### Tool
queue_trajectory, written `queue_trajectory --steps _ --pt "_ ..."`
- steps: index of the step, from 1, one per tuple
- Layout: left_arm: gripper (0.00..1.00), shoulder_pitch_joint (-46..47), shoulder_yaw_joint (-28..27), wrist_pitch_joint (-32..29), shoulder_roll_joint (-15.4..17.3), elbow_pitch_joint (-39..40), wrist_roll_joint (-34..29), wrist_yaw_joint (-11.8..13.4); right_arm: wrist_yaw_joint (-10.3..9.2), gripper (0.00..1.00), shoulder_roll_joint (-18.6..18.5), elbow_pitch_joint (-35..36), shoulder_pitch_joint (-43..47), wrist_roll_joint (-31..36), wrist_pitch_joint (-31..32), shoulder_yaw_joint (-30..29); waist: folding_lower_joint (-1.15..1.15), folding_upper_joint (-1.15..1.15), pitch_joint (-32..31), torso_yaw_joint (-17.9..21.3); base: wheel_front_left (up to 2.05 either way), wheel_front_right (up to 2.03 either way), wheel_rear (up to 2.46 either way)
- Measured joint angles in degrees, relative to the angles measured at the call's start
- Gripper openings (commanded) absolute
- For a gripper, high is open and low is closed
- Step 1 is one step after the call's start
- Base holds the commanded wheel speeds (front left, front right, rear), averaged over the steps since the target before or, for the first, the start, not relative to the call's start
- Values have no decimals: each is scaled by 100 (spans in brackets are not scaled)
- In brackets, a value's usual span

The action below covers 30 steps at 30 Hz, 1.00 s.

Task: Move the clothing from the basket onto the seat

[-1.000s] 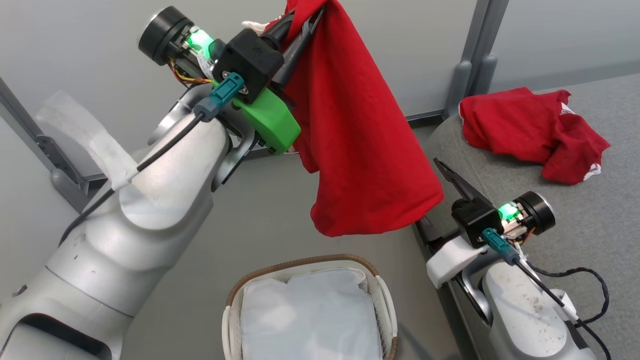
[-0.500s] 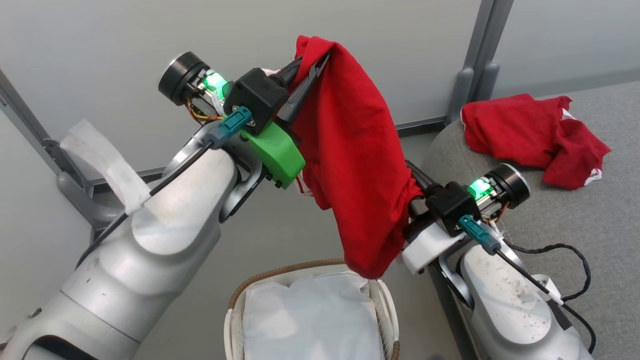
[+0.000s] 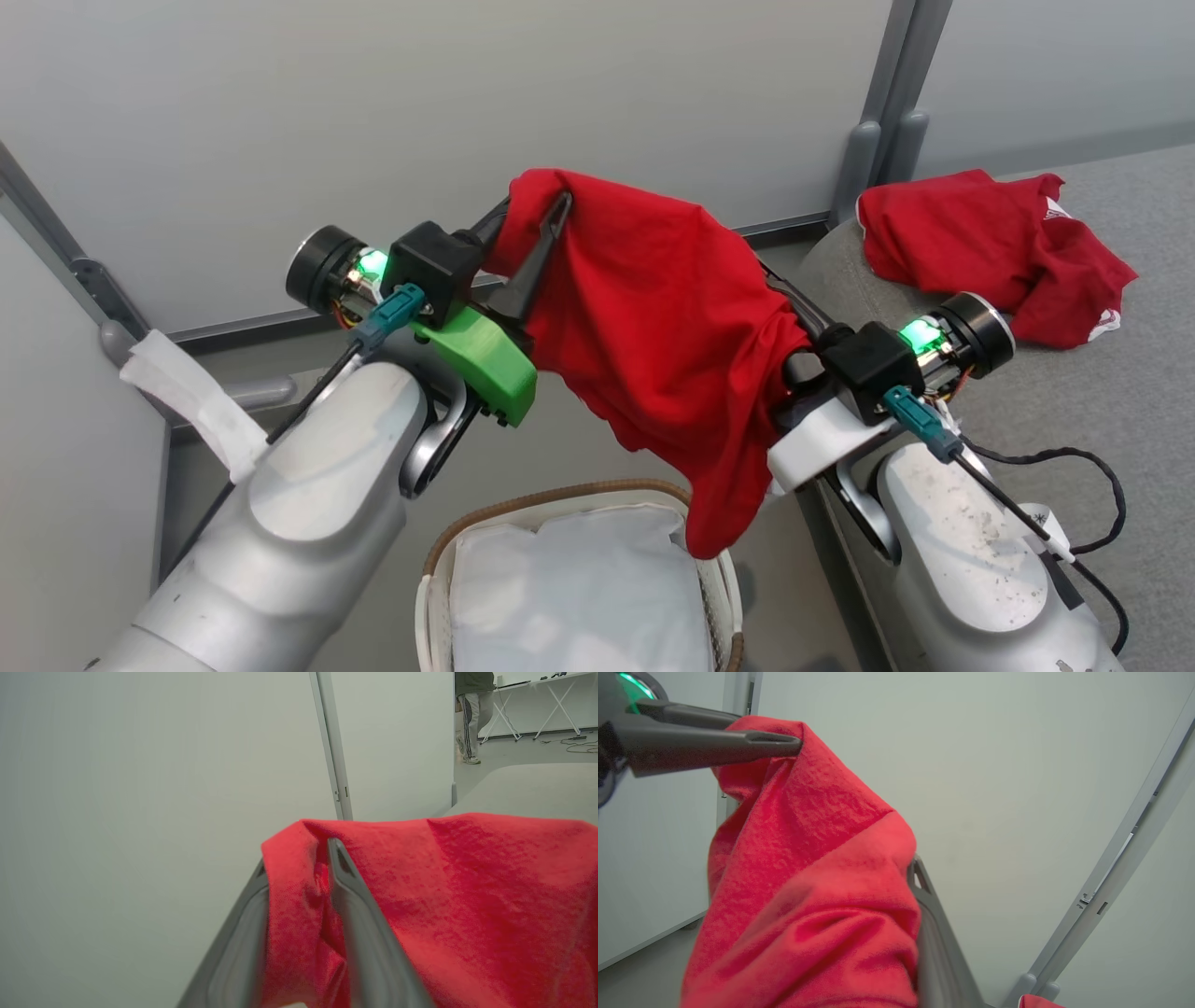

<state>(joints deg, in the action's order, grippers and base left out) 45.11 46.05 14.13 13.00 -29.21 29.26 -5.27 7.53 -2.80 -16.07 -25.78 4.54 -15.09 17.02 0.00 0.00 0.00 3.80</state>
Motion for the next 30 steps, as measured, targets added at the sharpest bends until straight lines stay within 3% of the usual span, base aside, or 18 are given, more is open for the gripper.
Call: queue_trajectory --steps 13,30 --pt "100 -1362 -565 89 -364 -51 -96 121 0 0 -75 216 -20 213 0 -772 0 0 58 31 0 0 0" --pt "100 -2736 -1465 90 -889 -2 -622 -135 0 0 -96 293 289 289 0 -1243 0 0 164 212 0 0 0"
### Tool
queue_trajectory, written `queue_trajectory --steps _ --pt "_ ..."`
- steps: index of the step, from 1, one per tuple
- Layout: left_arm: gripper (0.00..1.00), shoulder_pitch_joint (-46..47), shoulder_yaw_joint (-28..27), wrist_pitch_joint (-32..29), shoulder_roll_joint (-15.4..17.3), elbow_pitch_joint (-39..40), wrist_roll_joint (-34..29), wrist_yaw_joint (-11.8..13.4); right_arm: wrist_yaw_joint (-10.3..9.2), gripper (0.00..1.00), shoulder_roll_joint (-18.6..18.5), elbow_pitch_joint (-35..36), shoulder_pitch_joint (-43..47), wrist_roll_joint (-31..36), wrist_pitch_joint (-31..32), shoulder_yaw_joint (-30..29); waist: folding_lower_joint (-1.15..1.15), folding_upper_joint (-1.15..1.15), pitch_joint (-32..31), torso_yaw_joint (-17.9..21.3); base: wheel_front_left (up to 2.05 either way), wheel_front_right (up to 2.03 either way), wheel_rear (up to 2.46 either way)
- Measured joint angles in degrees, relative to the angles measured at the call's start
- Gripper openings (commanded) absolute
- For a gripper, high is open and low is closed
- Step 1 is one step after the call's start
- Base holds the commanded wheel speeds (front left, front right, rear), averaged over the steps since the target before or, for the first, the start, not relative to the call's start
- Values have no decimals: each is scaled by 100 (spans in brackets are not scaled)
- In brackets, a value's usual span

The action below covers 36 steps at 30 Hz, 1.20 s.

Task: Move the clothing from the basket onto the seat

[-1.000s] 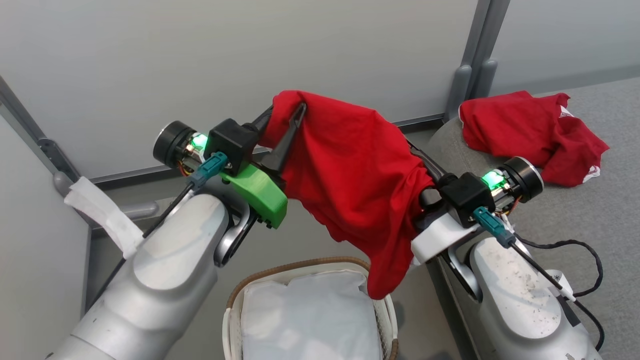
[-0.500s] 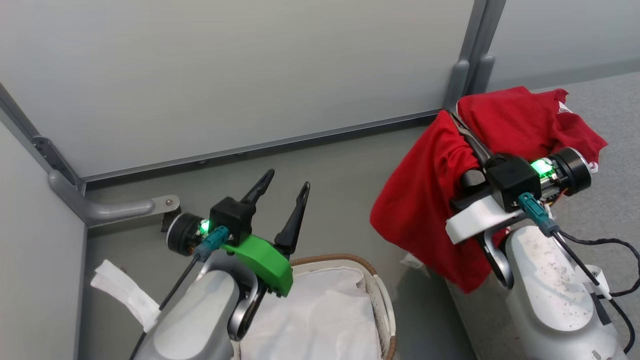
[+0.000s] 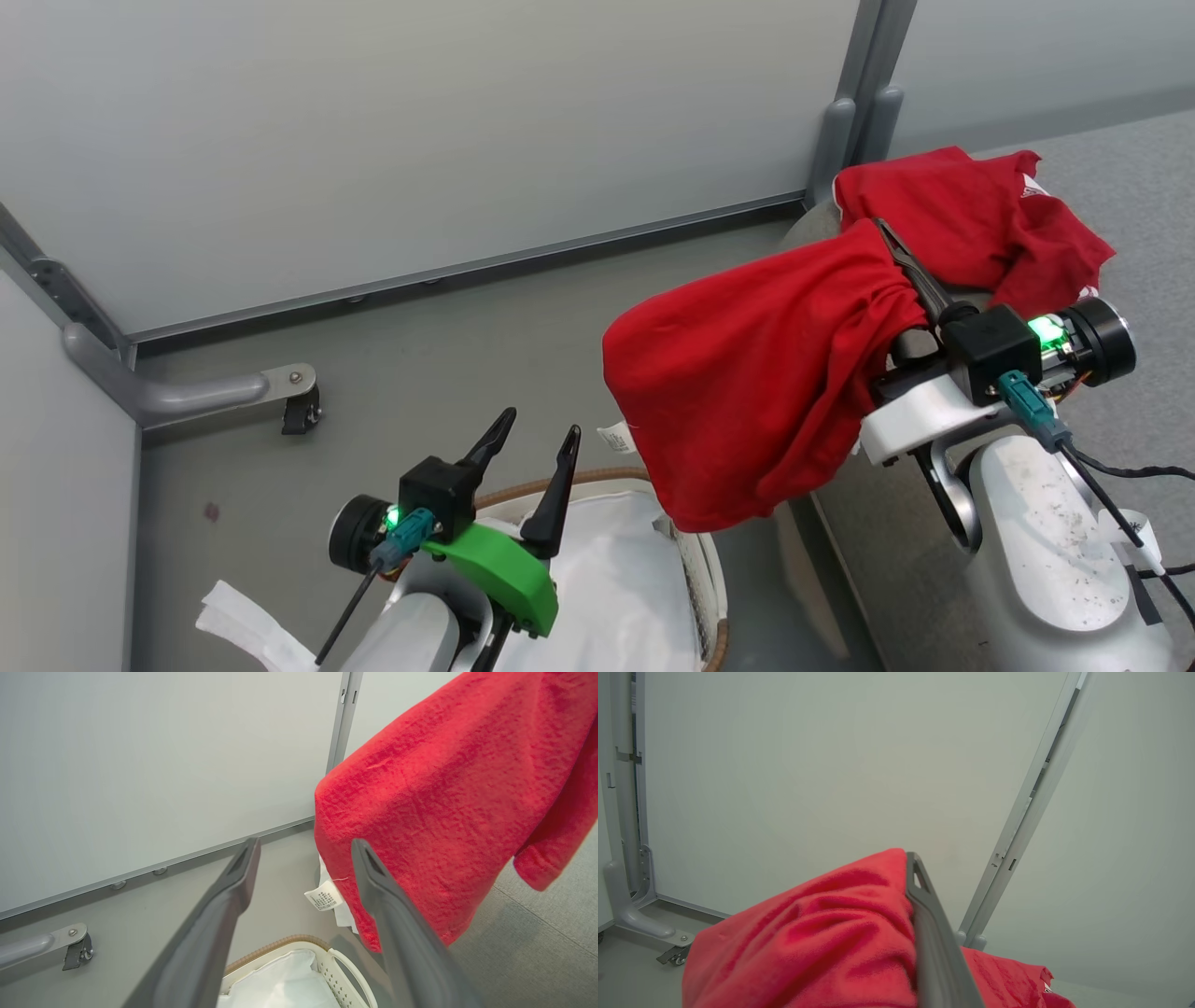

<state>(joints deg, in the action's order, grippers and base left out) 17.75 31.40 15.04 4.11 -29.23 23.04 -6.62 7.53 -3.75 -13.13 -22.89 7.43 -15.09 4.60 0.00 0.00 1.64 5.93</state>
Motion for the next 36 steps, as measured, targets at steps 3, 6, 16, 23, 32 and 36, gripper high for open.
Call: queue_trajectory --steps 3,6,16,23,32,36 --pt "100 -80 -76 0 -47 37 -62 -29 0 0 0 -2 -3 1 0 -31 0 0 17 79 0 0 0" --pt "100 -104 -120 1 -87 71 -141 -45 0 0 2 -3 -10 7 0 -62 0 0 44 202 0 0 0" --pt "100 -91 -68 1 -121 211 -257 -69 0 0 -49 21 -41 26 0 -324 0 0 225 806 0 0 0" --pt "100 44 188 0 -135 322 -252 -76 0 0 -54 126 -67 44 0 -705 0 0 485 1159 0 0 0" --pt "100 343 316 1 -133 393 -324 -76 0 0 -14 272 -336 20 0 -1221 0 0 1015 1323 0 0 0" --pt "100 526 379 0 -76 460 -377 -76 0 0 -96 287 -764 19 0 -1402 0 0 1317 1317 0 0 0"
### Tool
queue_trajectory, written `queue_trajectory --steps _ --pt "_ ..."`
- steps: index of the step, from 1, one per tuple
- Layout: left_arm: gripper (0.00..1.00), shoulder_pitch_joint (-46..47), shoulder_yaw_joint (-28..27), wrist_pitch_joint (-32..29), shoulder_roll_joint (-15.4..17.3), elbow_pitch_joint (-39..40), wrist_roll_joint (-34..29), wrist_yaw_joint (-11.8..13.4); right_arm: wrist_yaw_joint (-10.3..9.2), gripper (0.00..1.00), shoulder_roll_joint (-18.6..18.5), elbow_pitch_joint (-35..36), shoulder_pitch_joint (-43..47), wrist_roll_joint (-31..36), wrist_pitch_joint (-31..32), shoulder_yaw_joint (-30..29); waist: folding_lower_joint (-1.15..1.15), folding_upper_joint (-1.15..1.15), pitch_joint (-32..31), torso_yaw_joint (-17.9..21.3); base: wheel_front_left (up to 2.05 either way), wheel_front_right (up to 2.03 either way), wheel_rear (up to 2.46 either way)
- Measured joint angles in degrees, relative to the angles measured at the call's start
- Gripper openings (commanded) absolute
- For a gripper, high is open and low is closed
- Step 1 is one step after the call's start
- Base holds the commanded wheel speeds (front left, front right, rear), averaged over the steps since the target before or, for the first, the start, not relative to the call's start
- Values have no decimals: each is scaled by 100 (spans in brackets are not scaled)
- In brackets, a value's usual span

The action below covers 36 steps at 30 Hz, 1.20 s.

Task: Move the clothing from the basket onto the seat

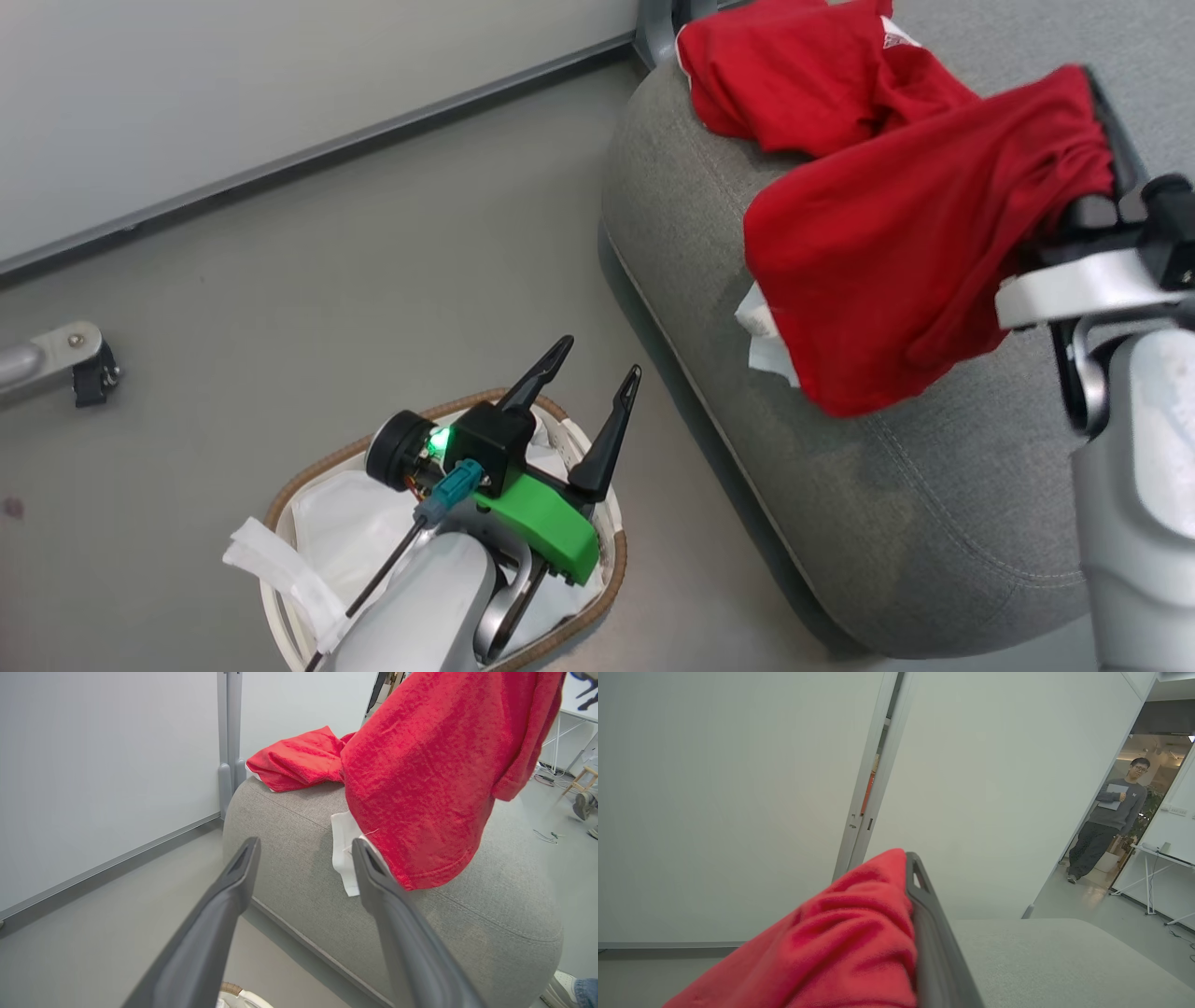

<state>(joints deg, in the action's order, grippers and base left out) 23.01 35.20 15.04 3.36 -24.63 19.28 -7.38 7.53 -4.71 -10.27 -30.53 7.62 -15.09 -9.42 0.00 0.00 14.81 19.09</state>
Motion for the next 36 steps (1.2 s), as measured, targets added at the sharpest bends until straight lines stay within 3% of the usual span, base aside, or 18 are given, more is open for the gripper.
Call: queue_trajectory --steps 6,14,18,25,36 --pt "100 302 53 1 132 158 -93 0 0 0 -535 -93 -1140 29 0 -272 0 0 513 -77 0 0 0" --pt "100 615 113 2 278 420 -188 0 0 0 -1558 -632 -2664 41 0 -872 -1 0 1244 -282 0 0 0" --pt "100 719 74 9 309 509 -233 0 0 0 -1772 -1020 -3064 92 0 -1109 -1 0 1590 -410 0 0 0" --pt "100 851 52 9 347 583 -350 0 0 0 -1812 -1720 -2910 414 0 -1326 -1 0 2138 -632 0 0 0" --pt "100 856 13 9 409 571 -453 0 0 3 -1174 -2094 -1938 660 0 -1651 -1 0 2540 -821 0 0 0"
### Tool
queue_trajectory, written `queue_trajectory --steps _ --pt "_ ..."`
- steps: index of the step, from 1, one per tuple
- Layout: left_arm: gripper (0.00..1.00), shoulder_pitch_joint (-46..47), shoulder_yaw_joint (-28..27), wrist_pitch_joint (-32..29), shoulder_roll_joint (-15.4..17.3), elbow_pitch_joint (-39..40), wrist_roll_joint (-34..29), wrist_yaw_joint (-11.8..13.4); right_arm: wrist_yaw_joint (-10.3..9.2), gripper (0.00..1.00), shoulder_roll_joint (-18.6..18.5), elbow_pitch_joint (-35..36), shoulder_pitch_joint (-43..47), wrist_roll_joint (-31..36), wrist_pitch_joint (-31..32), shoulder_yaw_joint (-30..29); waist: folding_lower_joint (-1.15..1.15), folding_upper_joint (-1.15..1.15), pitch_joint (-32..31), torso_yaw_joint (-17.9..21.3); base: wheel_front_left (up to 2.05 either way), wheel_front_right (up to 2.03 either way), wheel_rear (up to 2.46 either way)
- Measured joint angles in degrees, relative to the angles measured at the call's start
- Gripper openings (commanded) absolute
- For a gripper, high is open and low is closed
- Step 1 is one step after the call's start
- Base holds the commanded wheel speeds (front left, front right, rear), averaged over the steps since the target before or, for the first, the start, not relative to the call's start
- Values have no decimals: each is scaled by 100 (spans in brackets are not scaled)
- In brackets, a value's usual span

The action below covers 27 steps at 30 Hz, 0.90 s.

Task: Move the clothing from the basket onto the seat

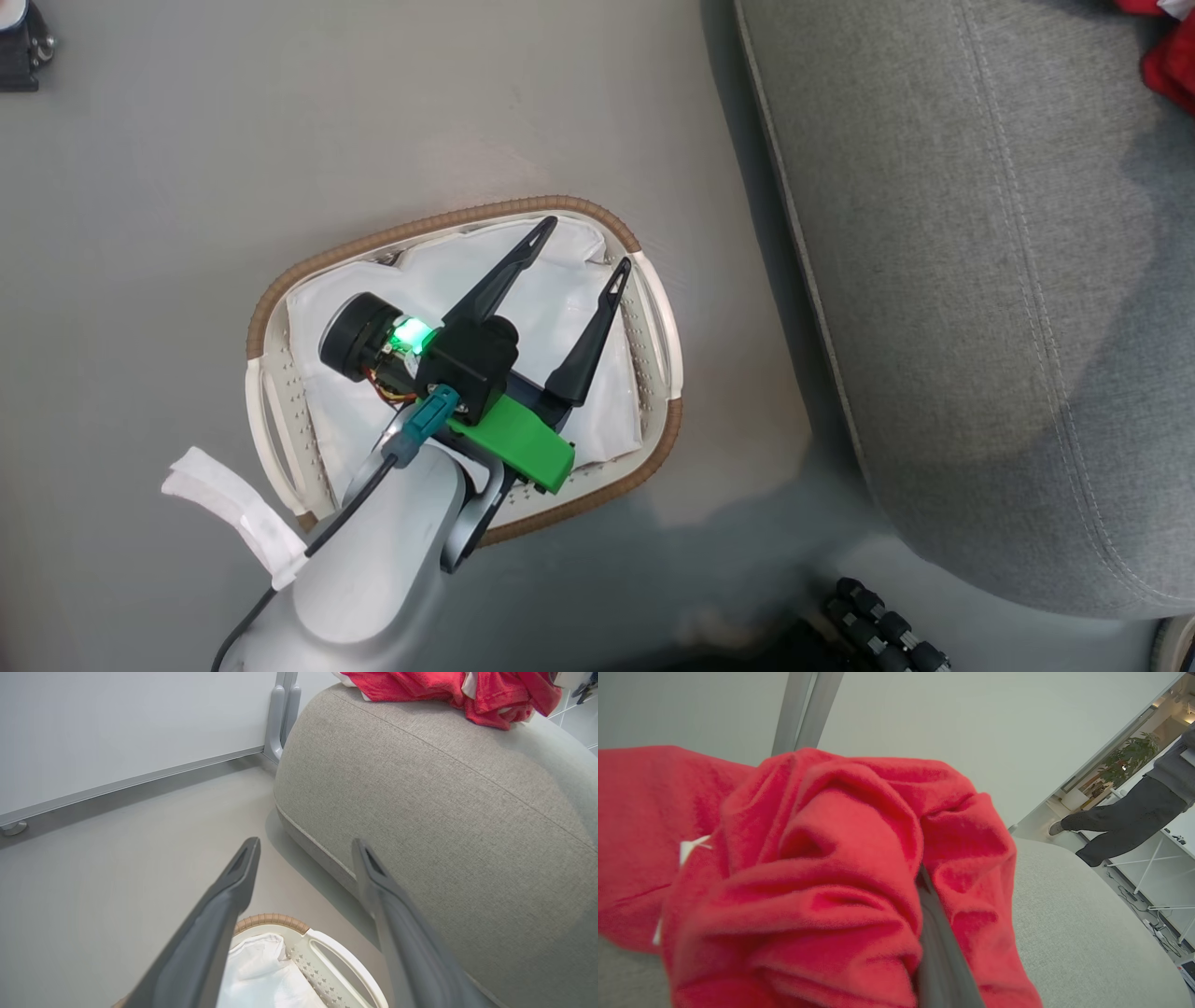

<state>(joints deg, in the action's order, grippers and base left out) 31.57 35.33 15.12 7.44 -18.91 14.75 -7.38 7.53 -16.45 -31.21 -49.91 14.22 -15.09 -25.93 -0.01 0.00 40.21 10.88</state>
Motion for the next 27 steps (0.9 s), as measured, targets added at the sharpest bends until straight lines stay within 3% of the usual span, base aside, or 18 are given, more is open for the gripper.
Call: queue_trajectory --steps 1,3,4,20,27 --pt "100 2 -7 0 0 -9 0 0 0 3 42 24 48 3 0 -35 0 0 -15 10 0 0 0" --pt "100 3 -1 0 -3 -27 0 0 0 74 114 25 174 12 0 -99 0 0 -67 38 0 0 0" --pt "100 3 3 0 -5 -37 1 0 0 100 127 21 245 48 0 -96 0 0 -94 49 0 0 0" --pt "100 -350 -442 0 -124 -122 138 0 0 100 474 904 1878 86 0 113 1 0 -954 120 0 0 0" --pt "100 -676 -854 0 -241 -111 244 0 0 100 487 1200 2089 102 0 383 1 0 -1507 55 0 0 0"
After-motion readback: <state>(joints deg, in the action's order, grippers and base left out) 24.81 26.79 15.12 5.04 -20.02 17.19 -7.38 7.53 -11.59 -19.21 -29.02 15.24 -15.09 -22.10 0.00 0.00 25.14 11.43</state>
